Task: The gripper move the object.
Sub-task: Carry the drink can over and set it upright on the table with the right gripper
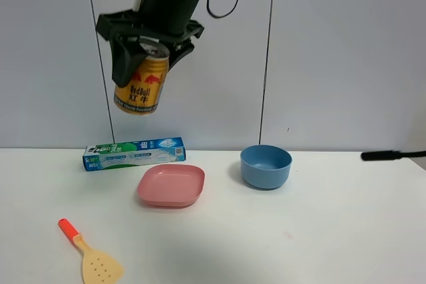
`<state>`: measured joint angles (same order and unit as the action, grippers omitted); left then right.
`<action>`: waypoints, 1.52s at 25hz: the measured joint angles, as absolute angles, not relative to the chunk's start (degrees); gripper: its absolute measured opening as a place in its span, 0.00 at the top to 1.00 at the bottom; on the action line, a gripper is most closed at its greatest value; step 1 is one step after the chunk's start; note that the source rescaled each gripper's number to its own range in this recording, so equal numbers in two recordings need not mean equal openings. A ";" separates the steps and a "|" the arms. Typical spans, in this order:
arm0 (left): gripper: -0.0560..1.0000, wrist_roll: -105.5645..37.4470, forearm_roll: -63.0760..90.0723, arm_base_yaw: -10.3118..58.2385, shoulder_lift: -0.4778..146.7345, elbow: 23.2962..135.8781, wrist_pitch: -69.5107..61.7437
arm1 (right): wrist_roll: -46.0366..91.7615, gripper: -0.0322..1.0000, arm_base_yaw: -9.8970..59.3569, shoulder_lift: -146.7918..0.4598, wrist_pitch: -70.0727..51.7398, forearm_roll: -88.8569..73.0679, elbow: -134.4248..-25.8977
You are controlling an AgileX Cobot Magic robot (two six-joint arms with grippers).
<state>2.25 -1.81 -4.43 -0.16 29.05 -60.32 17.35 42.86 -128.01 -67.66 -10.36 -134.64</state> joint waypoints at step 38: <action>0.00 2.20 -1.75 -4.43 -0.16 29.05 -60.32 | 10.71 0.95 52.57 -150.48 -43.35 0.00 -136.04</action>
<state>2.20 -1.75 -4.43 -0.16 29.05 -60.32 10.71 52.57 -150.48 -43.35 0.00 -136.04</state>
